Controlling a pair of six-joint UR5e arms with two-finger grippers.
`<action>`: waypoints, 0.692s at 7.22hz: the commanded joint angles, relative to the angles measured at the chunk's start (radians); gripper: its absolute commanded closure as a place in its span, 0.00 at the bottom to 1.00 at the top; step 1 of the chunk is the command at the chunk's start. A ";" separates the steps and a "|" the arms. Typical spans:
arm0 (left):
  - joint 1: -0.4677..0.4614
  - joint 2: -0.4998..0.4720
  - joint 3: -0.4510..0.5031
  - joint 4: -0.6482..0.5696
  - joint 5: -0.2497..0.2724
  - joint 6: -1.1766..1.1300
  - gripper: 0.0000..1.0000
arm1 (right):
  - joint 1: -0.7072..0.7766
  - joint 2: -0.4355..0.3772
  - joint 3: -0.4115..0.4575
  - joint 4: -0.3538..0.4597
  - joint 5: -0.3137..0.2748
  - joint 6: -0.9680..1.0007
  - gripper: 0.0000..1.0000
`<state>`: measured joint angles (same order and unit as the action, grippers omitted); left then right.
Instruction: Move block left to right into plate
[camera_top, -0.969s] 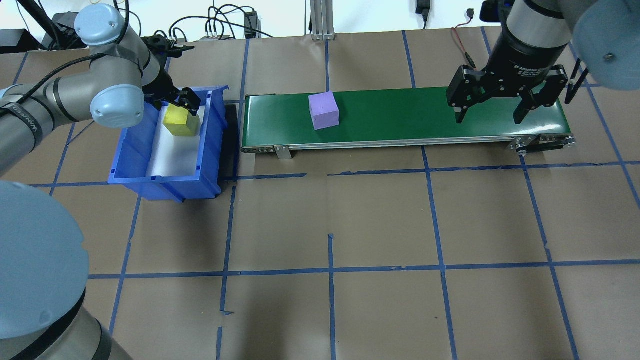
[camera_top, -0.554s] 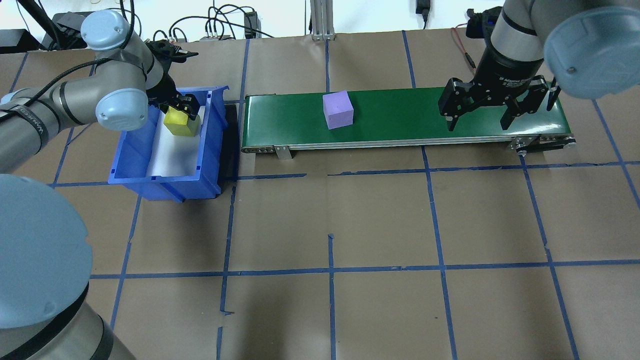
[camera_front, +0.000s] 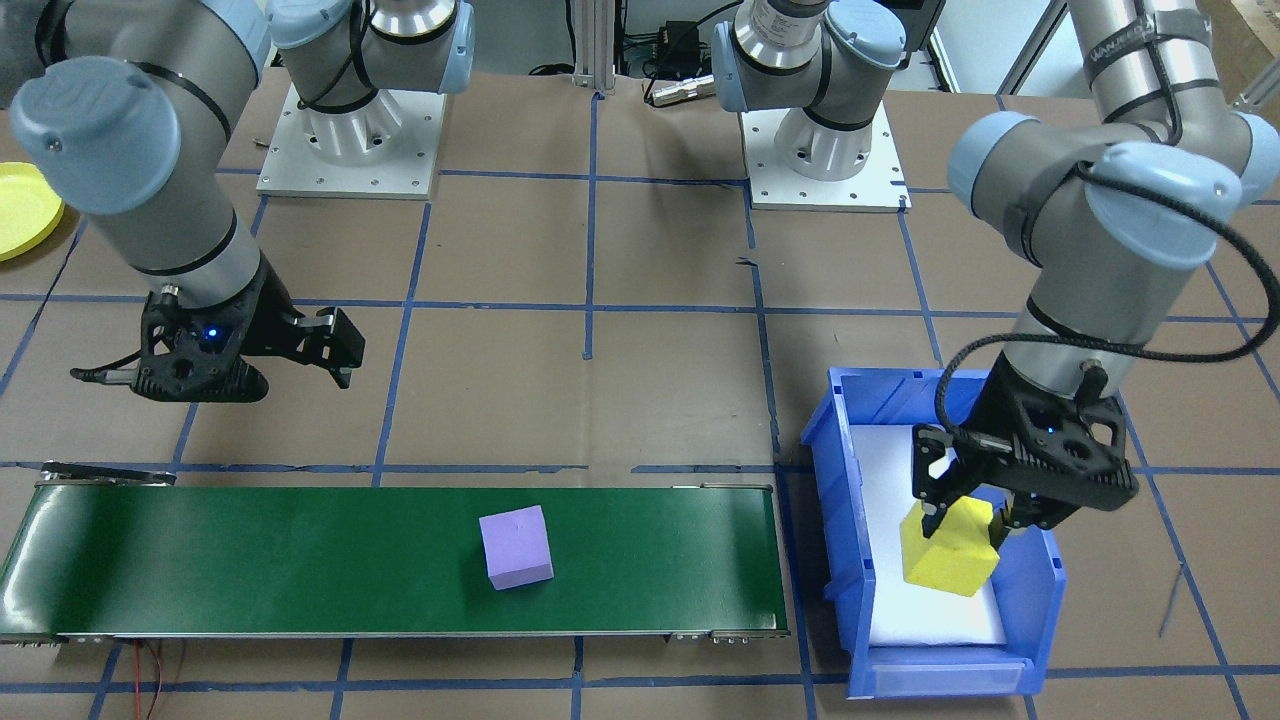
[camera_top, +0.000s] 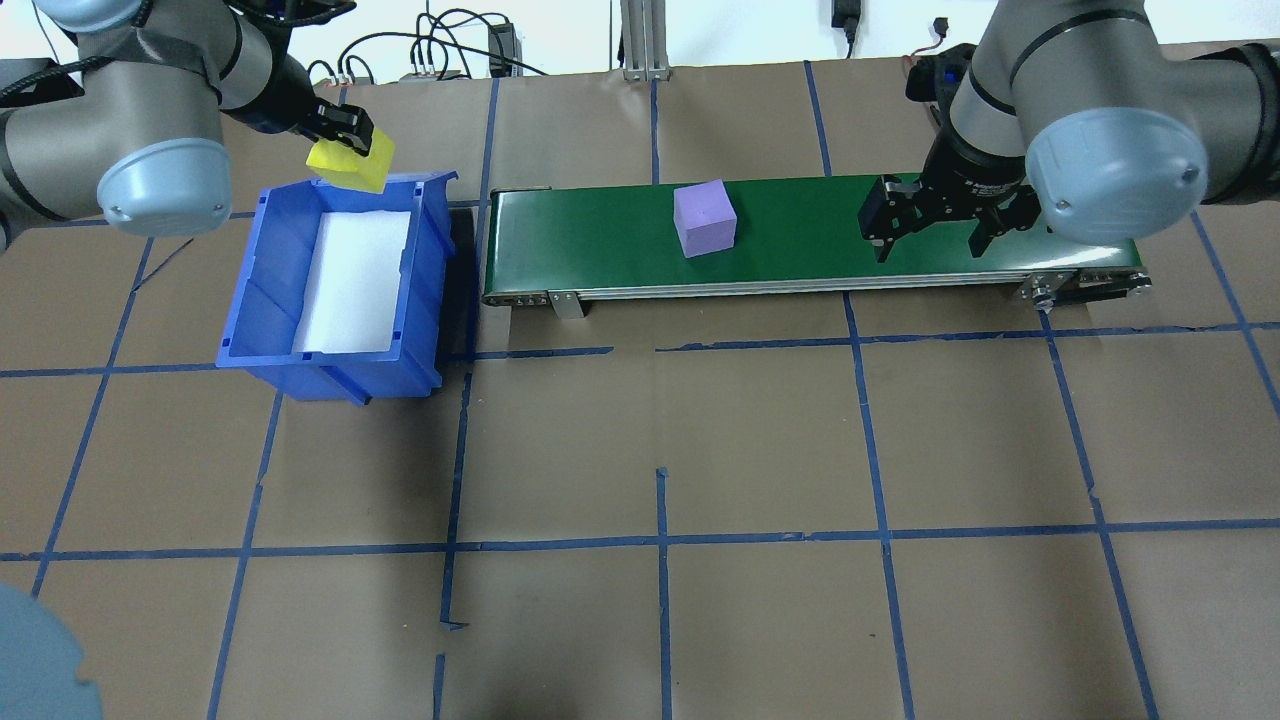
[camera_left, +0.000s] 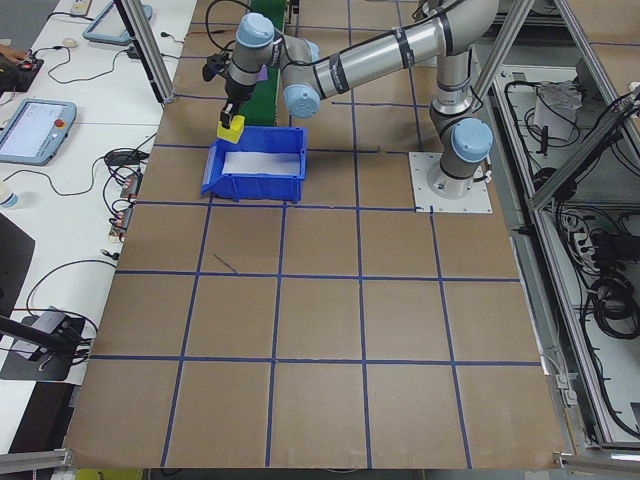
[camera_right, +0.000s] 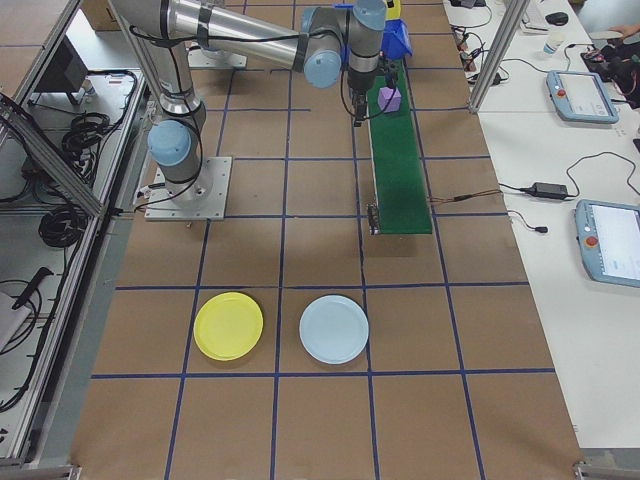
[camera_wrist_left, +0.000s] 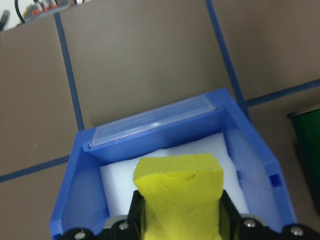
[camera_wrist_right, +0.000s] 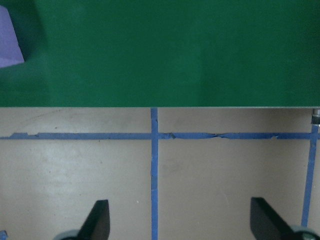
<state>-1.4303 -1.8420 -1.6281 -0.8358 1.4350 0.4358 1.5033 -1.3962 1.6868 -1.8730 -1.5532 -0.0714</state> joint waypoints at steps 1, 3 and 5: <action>-0.112 0.029 -0.015 -0.002 -0.045 -0.095 0.64 | -0.108 0.096 -0.108 -0.015 0.104 -0.093 0.00; -0.170 -0.028 -0.074 0.055 -0.074 -0.184 0.64 | -0.258 0.159 -0.125 -0.015 0.236 -0.258 0.00; -0.173 -0.061 -0.113 0.122 -0.077 -0.186 0.64 | -0.383 0.247 -0.144 -0.014 0.317 -0.477 0.00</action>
<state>-1.5981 -1.8825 -1.7196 -0.7468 1.3607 0.2559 1.1973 -1.2017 1.5563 -1.8874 -1.2913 -0.4306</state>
